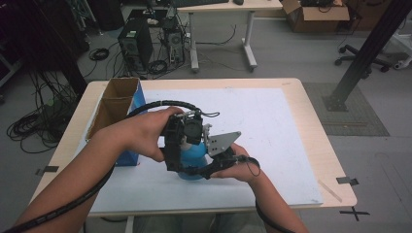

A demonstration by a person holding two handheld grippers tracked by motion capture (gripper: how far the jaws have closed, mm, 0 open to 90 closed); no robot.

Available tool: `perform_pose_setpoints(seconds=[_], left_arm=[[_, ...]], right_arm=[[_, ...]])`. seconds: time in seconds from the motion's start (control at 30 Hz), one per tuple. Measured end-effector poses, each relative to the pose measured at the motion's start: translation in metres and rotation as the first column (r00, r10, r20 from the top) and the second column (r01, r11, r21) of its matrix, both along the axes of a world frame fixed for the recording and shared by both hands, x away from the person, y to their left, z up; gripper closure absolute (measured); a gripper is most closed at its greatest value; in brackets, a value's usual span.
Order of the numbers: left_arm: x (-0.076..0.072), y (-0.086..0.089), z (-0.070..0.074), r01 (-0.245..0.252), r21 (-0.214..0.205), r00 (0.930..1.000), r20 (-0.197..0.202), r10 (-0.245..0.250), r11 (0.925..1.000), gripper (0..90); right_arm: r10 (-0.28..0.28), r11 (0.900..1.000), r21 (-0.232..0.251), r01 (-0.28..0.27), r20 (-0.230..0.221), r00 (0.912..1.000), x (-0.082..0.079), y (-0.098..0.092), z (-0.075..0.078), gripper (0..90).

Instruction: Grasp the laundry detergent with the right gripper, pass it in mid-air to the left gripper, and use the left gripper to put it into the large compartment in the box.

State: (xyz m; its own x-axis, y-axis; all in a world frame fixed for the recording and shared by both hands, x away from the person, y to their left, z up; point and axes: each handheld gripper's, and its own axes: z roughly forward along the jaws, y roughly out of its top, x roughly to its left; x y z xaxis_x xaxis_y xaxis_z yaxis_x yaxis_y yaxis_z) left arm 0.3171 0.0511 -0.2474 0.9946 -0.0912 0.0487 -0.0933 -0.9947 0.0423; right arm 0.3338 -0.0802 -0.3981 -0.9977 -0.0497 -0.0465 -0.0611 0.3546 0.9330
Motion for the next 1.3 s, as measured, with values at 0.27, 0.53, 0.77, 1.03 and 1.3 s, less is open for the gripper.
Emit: perform_pose_setpoints(seconds=[0.27,0.53,0.77,1.03,1.3], left_arm=[[0.0000,-0.0030,-0.0044,0.006,0.001,0.9999,0.010,-0.006,1.0000,0.2],[0.0000,-0.0046,-0.0040,0.011,0.001,0.9995,0.030,-0.011,0.9999,0.4],[-0.0014,-0.0045,-0.0049,0.010,0.004,0.9989,0.047,-0.010,0.9999,1.3],[-0.0028,-0.0040,-0.0049,0.017,0.006,0.9976,0.067,-0.017,0.9998,6.0],[-0.0043,-0.0037,-0.0031,0.030,0.005,0.9966,0.076,-0.031,0.9995,14.7]], right_arm=[[0.003,1.0000,-0.001,-0.003,-0.004,1.0000,-0.0003,0.0026,0.0034,45.2],[0.001,1.0000,0.004,-0.001,-0.003,1.0000,-0.0004,0.0027,0.0047,45.1],[0.002,1.0000,0.005,-0.002,-0.002,1.0000,-0.0006,0.0043,0.0052,45.2],[-0.002,1.0000,0.009,0.002,-0.007,1.0000,-0.0013,0.0059,0.0050,45.1],[-0.005,1.0000,0.005,0.005,0.012,0.9999,-0.0003,0.0060,0.0061,45.1]])
